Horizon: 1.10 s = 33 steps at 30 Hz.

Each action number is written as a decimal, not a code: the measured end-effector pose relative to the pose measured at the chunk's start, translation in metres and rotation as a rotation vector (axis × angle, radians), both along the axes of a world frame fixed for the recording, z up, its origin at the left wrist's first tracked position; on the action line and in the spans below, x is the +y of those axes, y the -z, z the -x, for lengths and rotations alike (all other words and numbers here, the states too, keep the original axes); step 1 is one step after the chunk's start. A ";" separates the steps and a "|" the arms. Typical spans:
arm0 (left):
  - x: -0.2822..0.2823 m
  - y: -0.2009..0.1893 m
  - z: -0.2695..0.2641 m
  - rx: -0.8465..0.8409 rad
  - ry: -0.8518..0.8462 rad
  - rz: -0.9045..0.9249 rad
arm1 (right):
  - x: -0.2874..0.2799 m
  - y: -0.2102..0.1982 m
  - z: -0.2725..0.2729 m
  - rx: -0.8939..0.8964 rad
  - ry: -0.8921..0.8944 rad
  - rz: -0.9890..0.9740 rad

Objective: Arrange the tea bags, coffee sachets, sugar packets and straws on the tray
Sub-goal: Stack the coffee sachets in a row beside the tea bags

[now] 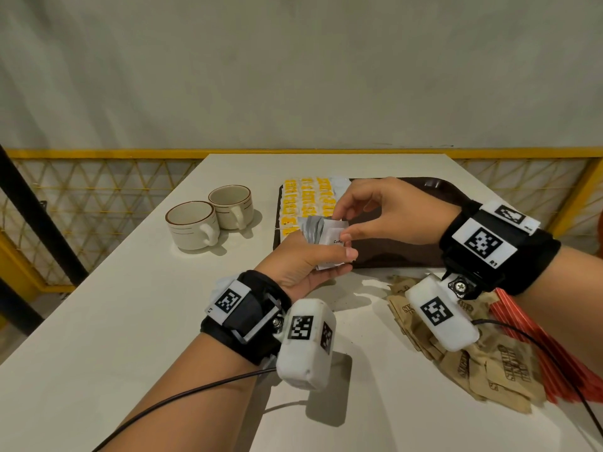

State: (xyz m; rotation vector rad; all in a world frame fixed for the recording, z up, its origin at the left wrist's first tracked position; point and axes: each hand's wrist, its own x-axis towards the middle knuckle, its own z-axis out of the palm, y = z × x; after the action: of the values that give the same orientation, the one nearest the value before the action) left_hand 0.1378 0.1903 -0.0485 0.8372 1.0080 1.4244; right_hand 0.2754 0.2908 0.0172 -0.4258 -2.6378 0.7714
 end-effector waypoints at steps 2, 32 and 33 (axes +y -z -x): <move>0.000 0.000 0.000 -0.001 0.009 0.000 | 0.000 0.000 0.001 -0.015 -0.006 -0.008; 0.003 0.006 -0.001 0.002 0.077 0.005 | -0.002 -0.006 0.004 -0.112 -0.054 -0.050; 0.002 0.005 -0.001 -0.001 0.077 0.003 | -0.003 -0.006 0.005 -0.137 -0.047 -0.056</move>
State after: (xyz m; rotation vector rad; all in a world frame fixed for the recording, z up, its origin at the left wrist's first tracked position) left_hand 0.1391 0.1926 -0.0533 0.8640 0.9677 1.3575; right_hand 0.2706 0.2881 0.0235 -0.4170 -2.7986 0.7032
